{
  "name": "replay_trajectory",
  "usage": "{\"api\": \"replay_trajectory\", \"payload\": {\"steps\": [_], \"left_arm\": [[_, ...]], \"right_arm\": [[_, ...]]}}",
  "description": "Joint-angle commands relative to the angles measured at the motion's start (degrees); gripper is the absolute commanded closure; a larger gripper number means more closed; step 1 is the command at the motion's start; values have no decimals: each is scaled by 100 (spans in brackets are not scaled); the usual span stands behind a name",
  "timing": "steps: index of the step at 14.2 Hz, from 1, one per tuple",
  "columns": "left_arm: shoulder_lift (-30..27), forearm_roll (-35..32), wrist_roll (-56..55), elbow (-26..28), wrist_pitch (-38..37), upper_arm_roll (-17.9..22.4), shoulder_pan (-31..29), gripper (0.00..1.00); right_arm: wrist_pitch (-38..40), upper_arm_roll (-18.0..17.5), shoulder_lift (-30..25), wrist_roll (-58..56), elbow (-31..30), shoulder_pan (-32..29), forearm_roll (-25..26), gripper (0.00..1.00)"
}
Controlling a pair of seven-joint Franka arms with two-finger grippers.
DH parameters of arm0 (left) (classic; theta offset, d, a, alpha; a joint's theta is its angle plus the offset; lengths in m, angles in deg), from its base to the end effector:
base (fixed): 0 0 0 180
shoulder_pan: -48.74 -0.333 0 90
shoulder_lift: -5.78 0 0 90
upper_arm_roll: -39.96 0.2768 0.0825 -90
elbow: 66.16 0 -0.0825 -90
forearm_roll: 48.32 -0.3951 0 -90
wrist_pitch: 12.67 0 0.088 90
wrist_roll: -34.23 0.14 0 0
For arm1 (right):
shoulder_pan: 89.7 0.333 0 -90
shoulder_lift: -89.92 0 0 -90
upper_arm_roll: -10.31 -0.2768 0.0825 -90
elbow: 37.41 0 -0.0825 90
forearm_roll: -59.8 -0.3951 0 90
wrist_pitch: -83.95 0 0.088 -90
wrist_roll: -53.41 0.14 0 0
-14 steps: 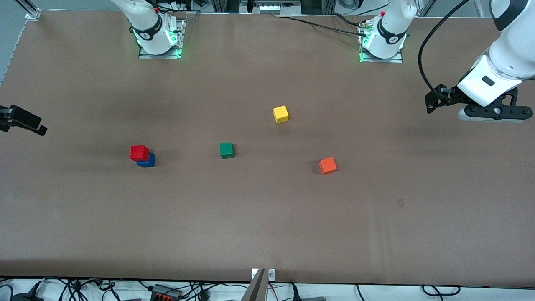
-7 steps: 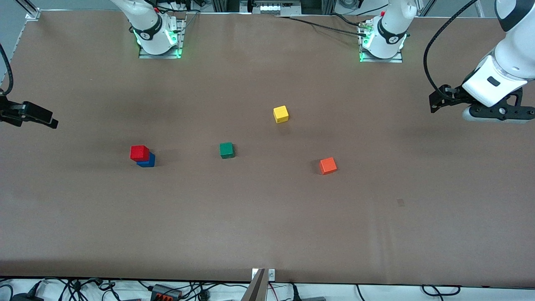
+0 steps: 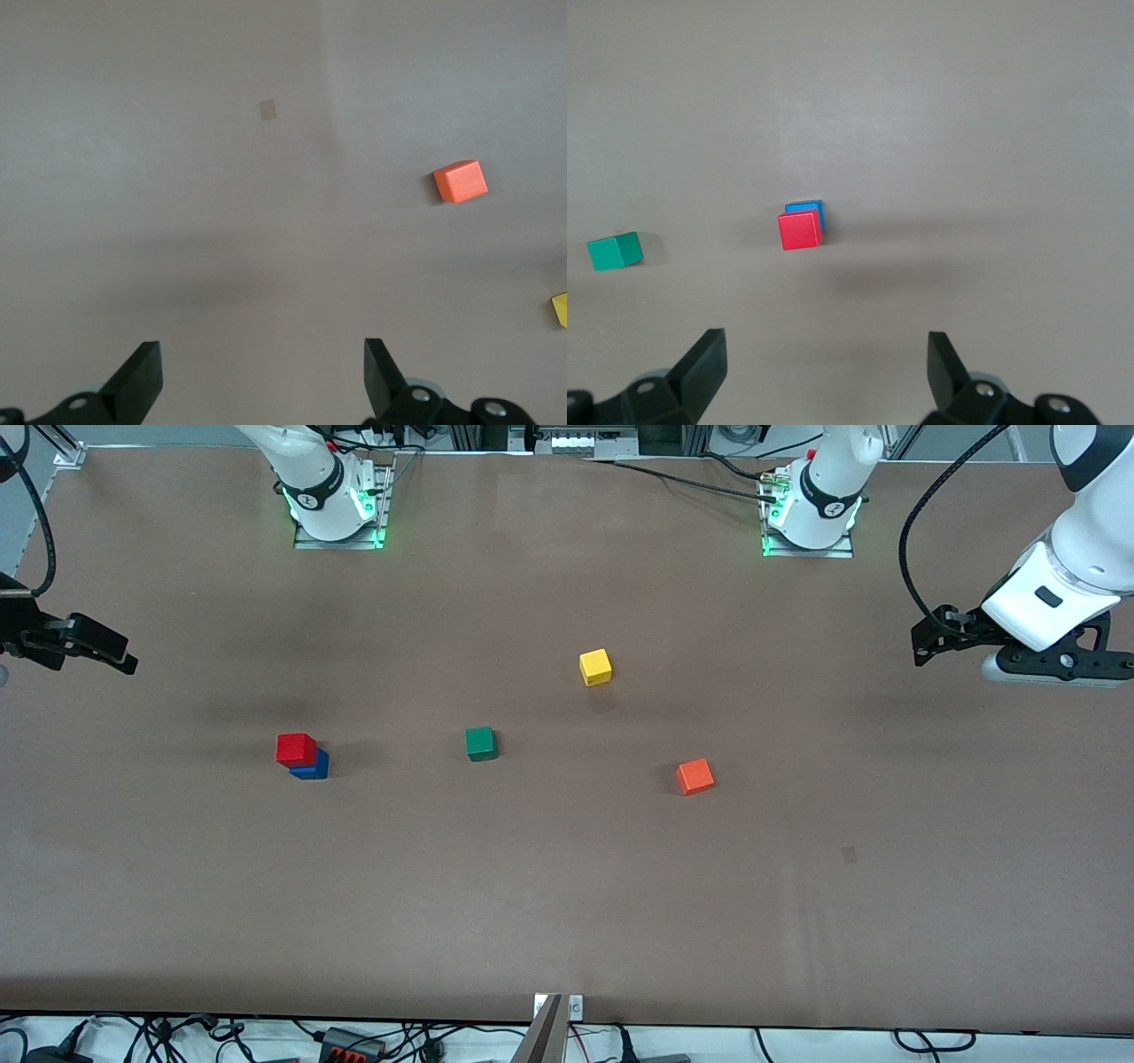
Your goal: Pass red block to right arm, stack on blue
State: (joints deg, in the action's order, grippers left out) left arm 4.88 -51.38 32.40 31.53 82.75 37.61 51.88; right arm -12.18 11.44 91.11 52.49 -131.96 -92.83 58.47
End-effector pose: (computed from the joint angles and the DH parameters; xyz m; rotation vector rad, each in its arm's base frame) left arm 0.5629 -0.0472 0.5044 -3.0844 0.1073 0.0316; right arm 0.5772 -0.0399 0.5112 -3.1178 0.0946 -0.0122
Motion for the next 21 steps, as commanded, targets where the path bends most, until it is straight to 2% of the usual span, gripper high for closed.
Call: {"api": "replay_trajectory", "payload": {"steps": [1, 4, 6, 12, 15, 21], "left_arm": [[55, 139, 131, -119, -6, 24, -23, 0], [38, 192, 148, -136, -6, -28, -41, 0], [37, 454, 148, -127, 3, 6, -50, 0], [-33, 421, 69, -145, -260, -55, -41, 0], [-24, 421, 60, -356, -489, -64, -41, 0], [-15, 412, 60, -365, -524, -55, -41, 0]], "right_arm": [[67, -105, -215, -57, -231, -117, 81, 0], [60, -113, -277, -66, -239, -108, 98, 0], [25, -122, -294, -40, -239, -100, 142, 0], [25, -122, -338, -49, -230, -100, 160, 0], [42, -122, -338, -49, -230, -108, 160, 0], [68, -113, -198, -93, -81, -117, 133, 0]]}}
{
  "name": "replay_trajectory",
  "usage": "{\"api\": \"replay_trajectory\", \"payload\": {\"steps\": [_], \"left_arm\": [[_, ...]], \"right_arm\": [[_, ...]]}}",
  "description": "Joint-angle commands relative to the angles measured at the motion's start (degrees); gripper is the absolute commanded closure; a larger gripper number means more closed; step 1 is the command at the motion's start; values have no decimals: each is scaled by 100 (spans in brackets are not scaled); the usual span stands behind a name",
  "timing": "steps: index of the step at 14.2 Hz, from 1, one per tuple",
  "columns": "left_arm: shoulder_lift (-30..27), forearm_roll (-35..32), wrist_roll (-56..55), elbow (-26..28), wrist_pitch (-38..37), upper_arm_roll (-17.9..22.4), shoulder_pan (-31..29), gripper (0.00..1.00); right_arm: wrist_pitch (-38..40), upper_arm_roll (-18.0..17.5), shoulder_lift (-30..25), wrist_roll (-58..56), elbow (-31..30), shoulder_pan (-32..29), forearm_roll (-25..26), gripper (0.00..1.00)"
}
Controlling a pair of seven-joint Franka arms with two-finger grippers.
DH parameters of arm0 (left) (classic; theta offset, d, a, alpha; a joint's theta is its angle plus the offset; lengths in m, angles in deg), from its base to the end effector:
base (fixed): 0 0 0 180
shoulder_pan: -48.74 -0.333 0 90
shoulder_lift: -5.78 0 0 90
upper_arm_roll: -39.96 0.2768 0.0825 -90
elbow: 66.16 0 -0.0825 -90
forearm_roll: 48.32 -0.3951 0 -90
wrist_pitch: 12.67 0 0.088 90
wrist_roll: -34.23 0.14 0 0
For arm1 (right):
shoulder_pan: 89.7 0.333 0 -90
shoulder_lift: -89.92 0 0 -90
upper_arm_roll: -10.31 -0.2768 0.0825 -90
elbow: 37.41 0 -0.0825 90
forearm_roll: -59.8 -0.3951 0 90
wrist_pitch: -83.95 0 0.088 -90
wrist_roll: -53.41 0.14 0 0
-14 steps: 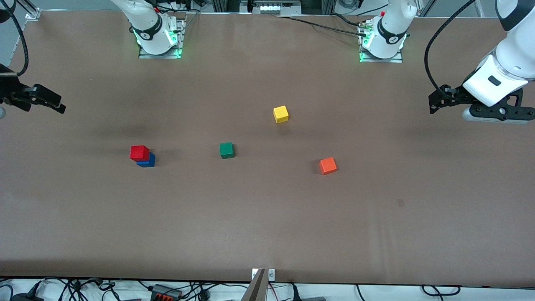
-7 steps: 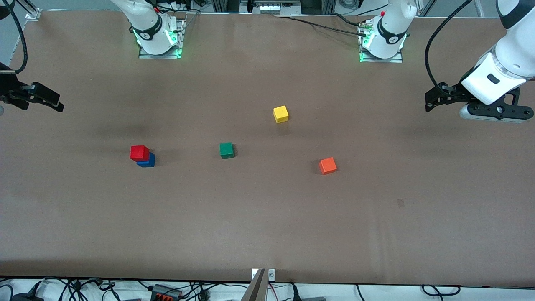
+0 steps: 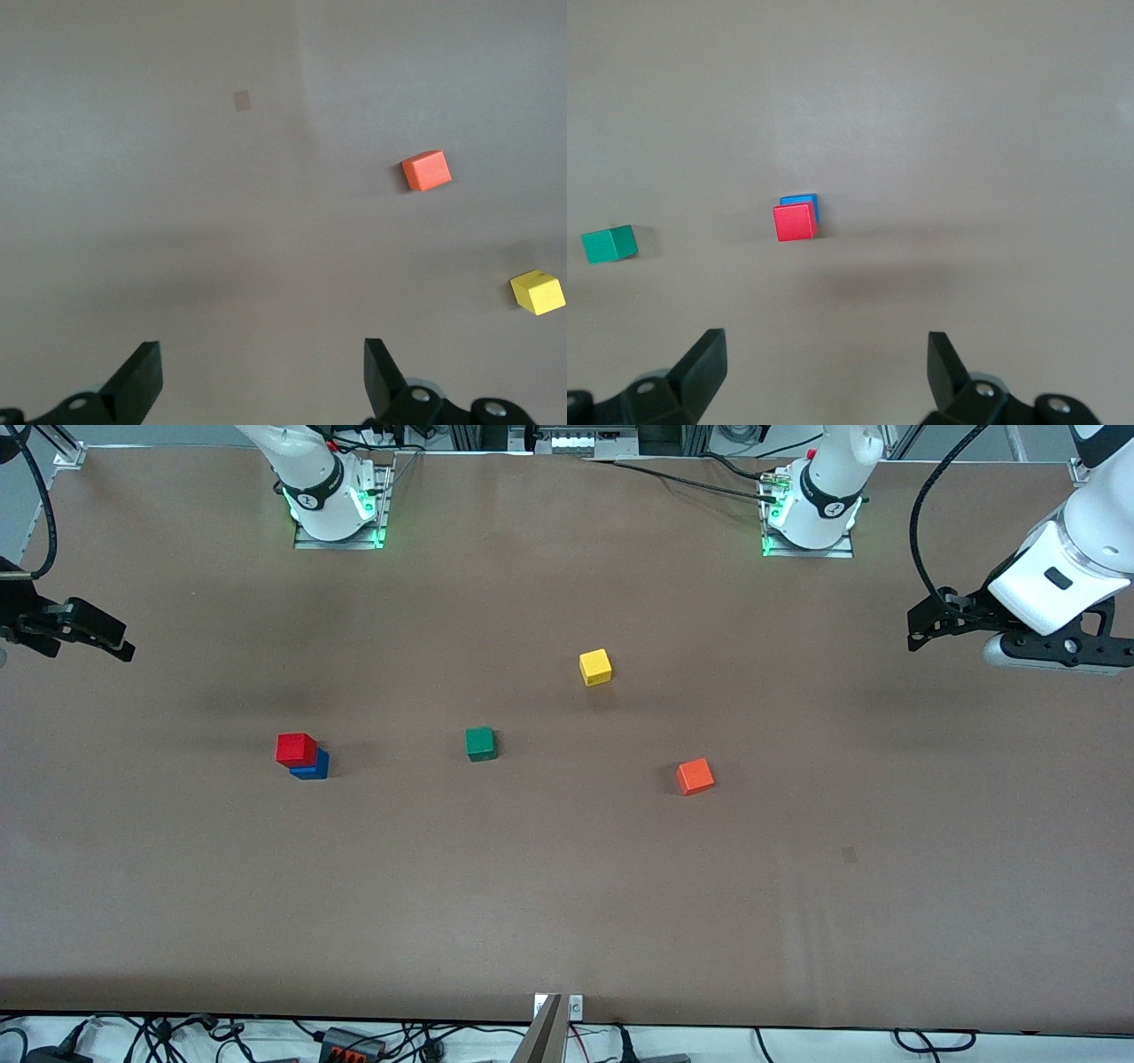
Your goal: Pass red block to right arm, stack on blue
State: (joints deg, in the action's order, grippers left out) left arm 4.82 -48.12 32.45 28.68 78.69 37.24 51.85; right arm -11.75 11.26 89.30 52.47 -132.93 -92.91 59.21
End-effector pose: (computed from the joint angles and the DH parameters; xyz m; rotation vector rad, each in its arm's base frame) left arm 0.5564 -0.0574 0.5230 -3.1386 0.1107 0.0692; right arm 0.5687 -0.0401 0.5204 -3.1304 0.0895 -0.0226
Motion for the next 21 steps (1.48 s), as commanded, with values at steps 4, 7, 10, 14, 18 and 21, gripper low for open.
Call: {"api": "replay_trajectory", "payload": {"steps": [4, 7, 10, 14, 18, 21], "left_arm": [[-10, 86, 64, -79, -118, -9, -39, 0], [-1, 69, 99, -79, -100, -18, -30, 0], [16, 51, 55, -97, -57, -9, -30, 0], [34, 60, 143, -325, -92, 0, -39, 0], [34, 60, 117, -422, -267, -9, -13, 0], [34, 60, 90, -422, -294, -18, -4, 0]], "right_arm": [[17, -104, 0, -91, 24, -92, 51, 0], [-1, -104, -8, -82, 42, -92, 60, 0], [-27, 1, 53, -64, 42, 197, 77, 0], [-36, 46, 88, -38, 77, 329, 103, 0], [8, 81, 97, -20, 77, 348, 147, 0], [25, 81, 97, 6, 68, 330, 104, 0]]}}
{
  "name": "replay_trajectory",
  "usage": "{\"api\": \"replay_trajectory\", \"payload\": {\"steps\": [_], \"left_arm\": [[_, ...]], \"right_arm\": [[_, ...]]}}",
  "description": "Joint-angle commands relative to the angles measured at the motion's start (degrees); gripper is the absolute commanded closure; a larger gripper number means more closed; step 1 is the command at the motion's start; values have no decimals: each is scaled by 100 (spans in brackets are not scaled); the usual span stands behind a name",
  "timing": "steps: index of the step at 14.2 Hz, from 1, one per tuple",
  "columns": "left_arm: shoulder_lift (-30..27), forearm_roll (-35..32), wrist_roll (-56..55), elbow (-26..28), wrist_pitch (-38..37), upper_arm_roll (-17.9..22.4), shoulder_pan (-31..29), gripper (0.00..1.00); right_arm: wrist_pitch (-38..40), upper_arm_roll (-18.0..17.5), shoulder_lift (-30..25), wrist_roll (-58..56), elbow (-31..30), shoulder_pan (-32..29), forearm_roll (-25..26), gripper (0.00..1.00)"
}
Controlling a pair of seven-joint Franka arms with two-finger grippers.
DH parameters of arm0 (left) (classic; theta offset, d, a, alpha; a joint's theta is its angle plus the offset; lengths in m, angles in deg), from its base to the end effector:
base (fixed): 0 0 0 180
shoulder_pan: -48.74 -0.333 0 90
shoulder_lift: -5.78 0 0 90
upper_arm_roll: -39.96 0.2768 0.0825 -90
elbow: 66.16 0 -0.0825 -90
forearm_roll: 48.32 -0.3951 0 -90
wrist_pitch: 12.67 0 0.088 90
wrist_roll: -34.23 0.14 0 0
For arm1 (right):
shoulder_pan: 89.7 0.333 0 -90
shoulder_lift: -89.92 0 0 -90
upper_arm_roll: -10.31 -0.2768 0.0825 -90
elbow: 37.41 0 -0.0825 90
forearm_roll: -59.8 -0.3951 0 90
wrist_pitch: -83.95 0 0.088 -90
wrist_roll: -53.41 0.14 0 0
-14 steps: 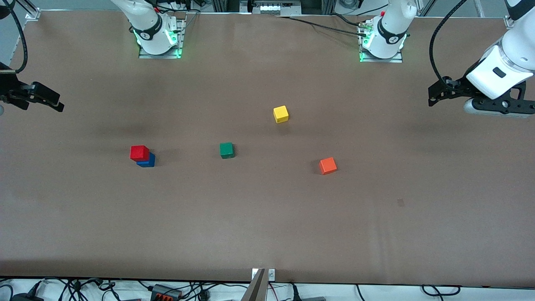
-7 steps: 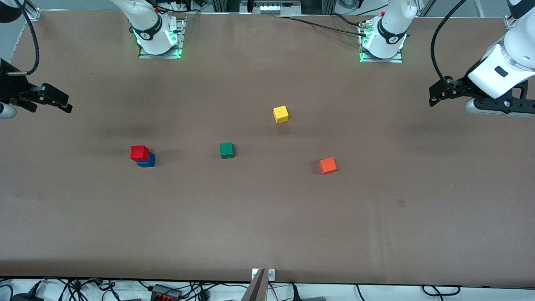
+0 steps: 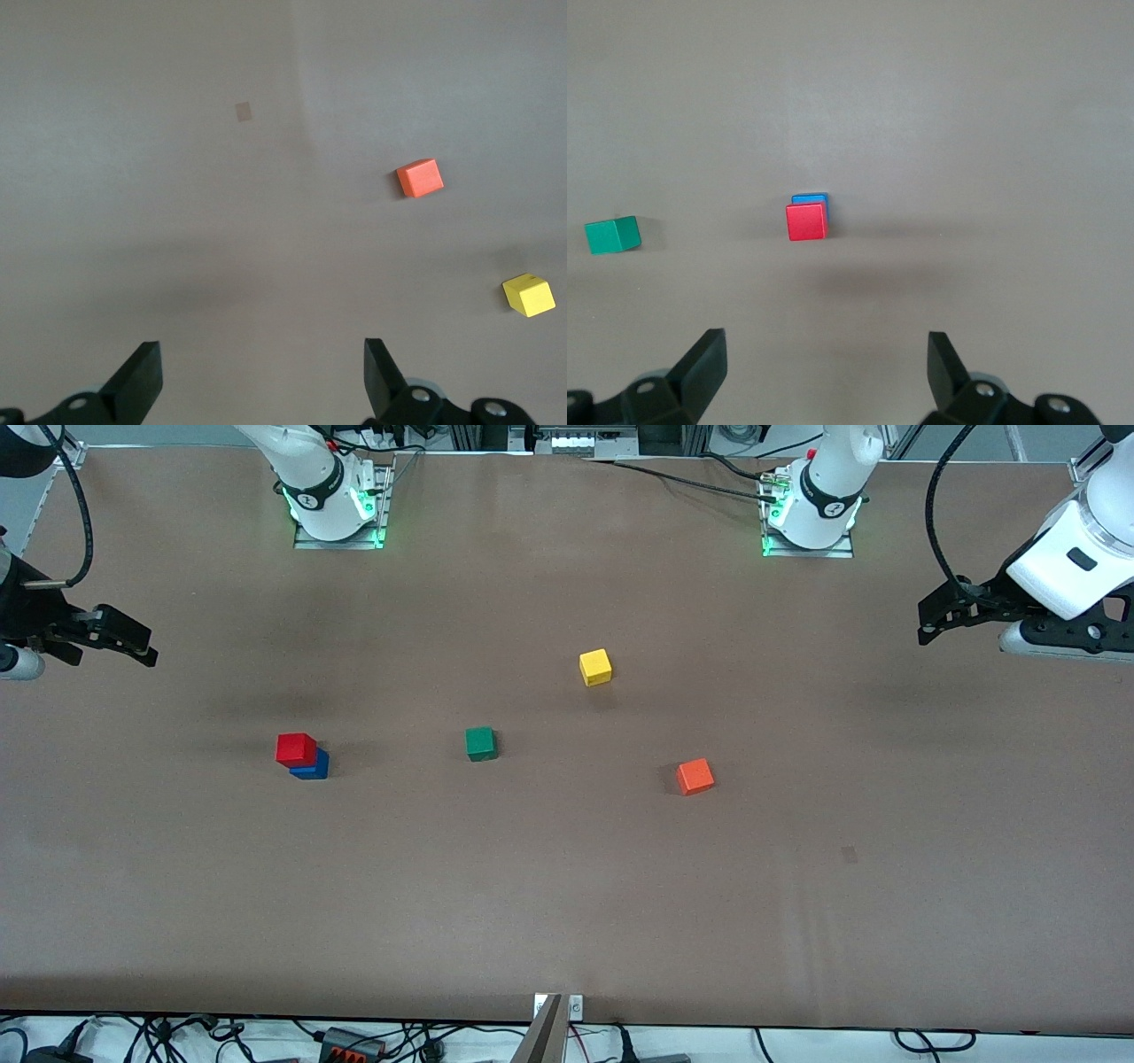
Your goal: Pass red block to right arm, stack on blue
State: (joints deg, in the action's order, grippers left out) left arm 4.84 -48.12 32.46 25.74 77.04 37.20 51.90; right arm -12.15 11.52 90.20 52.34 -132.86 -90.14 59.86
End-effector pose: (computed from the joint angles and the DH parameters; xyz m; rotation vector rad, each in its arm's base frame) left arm 0.5563 -0.0583 0.5451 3.1381 -0.1136 -0.0345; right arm 0.5739 -0.0166 0.5126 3.1402 -0.0157 0.0101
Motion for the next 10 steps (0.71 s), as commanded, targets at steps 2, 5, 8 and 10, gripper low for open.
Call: {"api": "replay_trajectory", "payload": {"steps": [2, 5, 8, 10], "left_arm": [[32, 60, 81, -138, -129, -14, 9, 0], [23, 60, 89, -129, -129, -14, 18, 0], [23, 60, 98, -129, -147, -14, 27, 0], [14, 60, 72, -138, -374, -23, 27, 0]], "right_arm": [[74, 54, -36, 19, 35, 53, 56, 0], [74, 54, -97, -60, 17, 53, 91, 0], [180, 46, -159, -87, -27, 62, 143, 0], [215, 45, -168, -96, -27, 70, 161, 0]]}}
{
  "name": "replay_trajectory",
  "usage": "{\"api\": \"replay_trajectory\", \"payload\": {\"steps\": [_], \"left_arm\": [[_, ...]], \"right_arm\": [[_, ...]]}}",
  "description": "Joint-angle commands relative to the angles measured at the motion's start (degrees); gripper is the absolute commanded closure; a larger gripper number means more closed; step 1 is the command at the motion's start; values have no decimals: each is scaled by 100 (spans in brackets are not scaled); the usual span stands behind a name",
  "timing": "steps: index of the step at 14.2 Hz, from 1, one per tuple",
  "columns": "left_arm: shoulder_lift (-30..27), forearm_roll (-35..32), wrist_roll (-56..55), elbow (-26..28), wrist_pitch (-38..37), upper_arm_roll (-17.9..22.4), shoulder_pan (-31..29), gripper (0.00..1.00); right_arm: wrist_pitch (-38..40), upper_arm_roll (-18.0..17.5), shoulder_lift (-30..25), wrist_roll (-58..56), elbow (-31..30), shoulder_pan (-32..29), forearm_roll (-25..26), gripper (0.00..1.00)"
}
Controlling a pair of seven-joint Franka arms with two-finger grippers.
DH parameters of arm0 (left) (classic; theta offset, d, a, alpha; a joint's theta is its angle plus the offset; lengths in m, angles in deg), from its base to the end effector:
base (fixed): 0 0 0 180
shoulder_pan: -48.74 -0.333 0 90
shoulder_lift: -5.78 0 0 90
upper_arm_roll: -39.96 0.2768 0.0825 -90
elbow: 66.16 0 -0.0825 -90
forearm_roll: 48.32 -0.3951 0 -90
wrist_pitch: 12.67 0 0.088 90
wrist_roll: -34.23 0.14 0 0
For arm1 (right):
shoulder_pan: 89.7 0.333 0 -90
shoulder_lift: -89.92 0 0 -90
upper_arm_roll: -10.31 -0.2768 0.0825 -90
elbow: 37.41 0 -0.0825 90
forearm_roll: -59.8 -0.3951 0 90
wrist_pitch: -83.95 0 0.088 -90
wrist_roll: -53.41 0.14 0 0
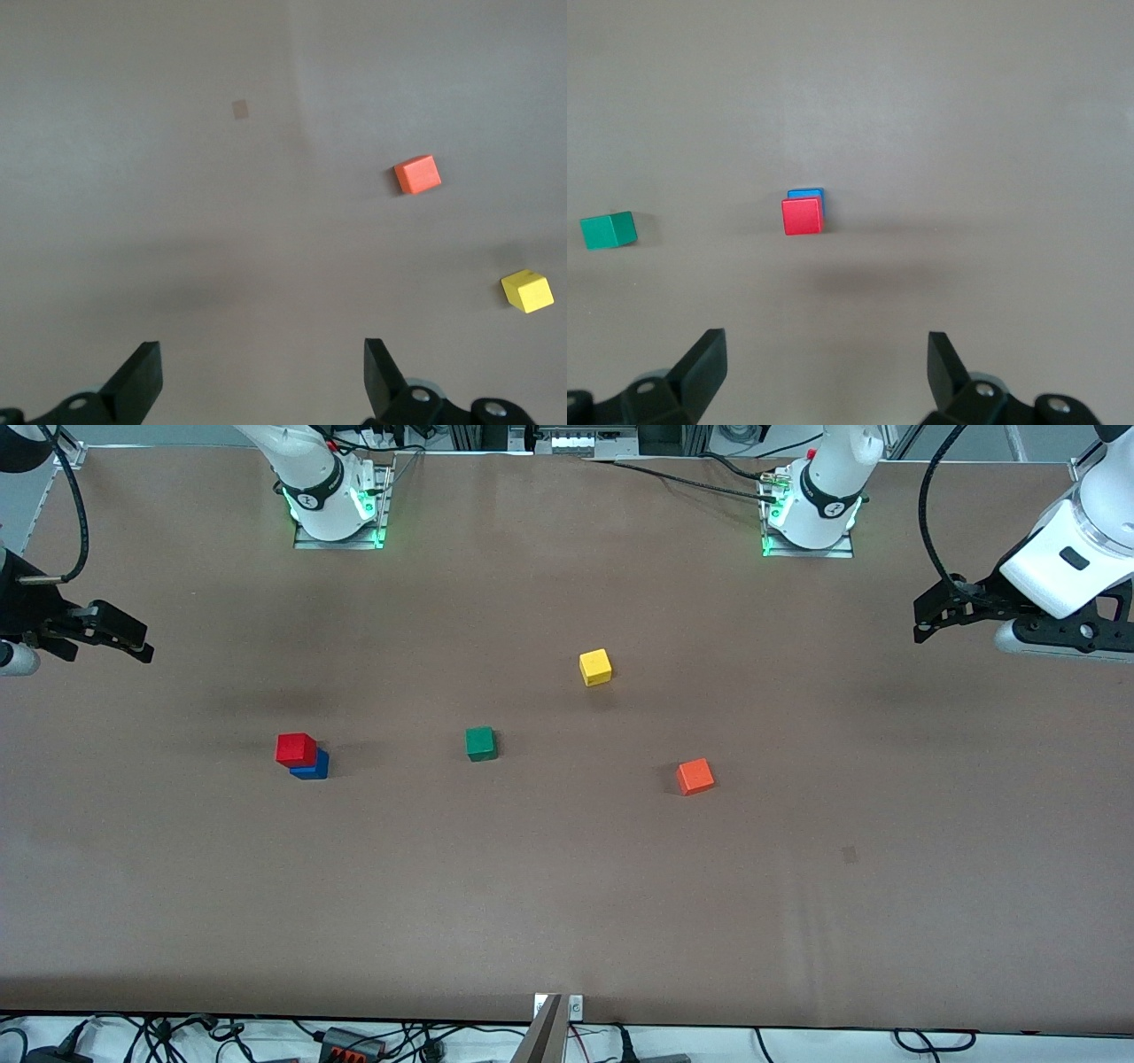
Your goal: Pass red block to right arm, stack on blue
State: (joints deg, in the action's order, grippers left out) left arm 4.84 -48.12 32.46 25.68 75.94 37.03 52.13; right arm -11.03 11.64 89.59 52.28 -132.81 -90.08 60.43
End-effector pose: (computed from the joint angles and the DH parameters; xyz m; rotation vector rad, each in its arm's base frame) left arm 0.5532 -0.0619 0.5440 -3.1383 0.1247 0.0629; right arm 0.5692 -0.0185 0.5174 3.1308 -0.0143 -0.0029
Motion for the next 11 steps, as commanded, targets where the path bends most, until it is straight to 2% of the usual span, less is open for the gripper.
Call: {"api": "replay_trajectory", "payload": {"steps": [1, 11], "left_arm": [[15, 60, 63, -131, -283, -14, 3, 0], [50, 60, 72, -245, -248, -76, 12, 0]], "right_arm": [[94, 34, -99, -80, -31, 65, 96, 0], [103, 34, -55, -107, -31, 65, 96, 0]]}}
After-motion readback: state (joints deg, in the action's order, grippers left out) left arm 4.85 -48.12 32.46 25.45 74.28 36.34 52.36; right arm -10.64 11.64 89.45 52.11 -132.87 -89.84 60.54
